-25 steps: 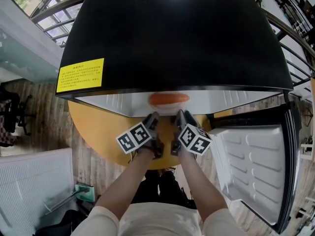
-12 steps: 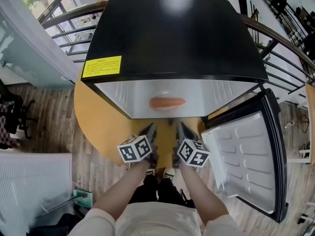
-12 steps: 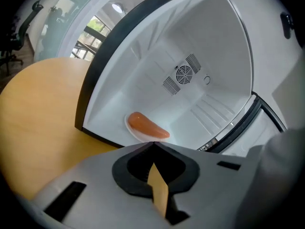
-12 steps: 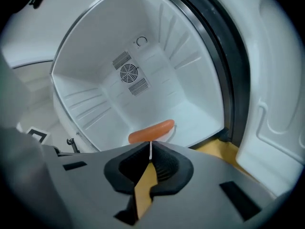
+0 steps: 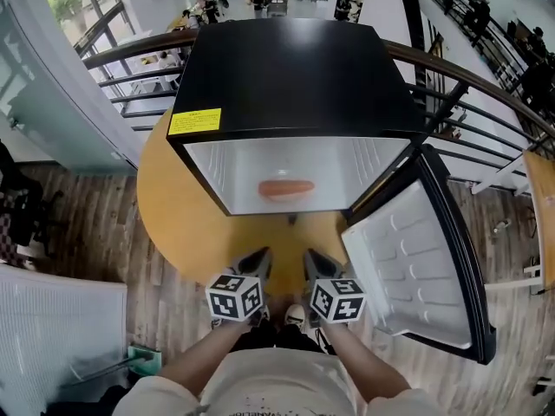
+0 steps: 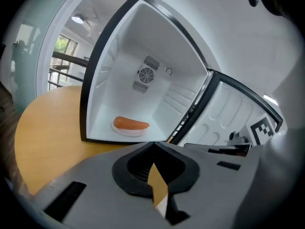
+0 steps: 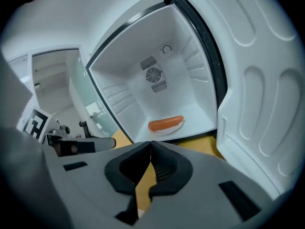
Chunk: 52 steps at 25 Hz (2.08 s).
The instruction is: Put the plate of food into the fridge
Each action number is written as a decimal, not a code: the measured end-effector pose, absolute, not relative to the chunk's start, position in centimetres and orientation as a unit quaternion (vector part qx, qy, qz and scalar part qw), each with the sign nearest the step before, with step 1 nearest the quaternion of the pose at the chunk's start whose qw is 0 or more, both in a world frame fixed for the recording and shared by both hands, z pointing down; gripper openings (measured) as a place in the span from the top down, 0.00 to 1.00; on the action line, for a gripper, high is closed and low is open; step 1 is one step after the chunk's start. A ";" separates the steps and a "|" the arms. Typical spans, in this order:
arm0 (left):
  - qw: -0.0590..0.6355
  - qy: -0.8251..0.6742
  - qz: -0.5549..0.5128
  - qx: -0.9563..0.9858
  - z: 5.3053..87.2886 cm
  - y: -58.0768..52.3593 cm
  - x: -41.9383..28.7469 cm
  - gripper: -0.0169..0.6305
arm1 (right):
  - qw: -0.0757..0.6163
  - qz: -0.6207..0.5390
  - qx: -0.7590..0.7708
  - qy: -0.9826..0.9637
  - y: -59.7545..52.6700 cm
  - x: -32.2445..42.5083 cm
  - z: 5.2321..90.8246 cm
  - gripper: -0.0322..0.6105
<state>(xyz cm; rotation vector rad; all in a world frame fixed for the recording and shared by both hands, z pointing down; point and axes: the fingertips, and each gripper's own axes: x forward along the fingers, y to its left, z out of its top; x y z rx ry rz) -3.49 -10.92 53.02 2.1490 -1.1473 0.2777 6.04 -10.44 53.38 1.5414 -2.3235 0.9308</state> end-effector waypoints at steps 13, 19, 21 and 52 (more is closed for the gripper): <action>0.329 -0.441 0.121 0.826 50.9 -3.2 -5.2 0.94 | 0.081 0.313 0.510 -0.797 -3.9 5.8 50.5 0.91; 0.326 -0.447 0.123 0.824 50.9 -3.0 -5.5 0.94 | 0.076 0.314 0.520 -0.790 -3.0 5.3 50.5 0.91; 0.327 -0.442 0.125 0.826 51.0 -2.9 -5.1 0.94 | 0.077 0.320 0.519 -0.789 -3.0 5.2 50.6 0.91; 0.325 -0.439 0.139 0.826 51.4 -2.5 -5.0 0.94 | 0.099 0.311 0.497 -0.804 -2.7 3.5 50.9 0.91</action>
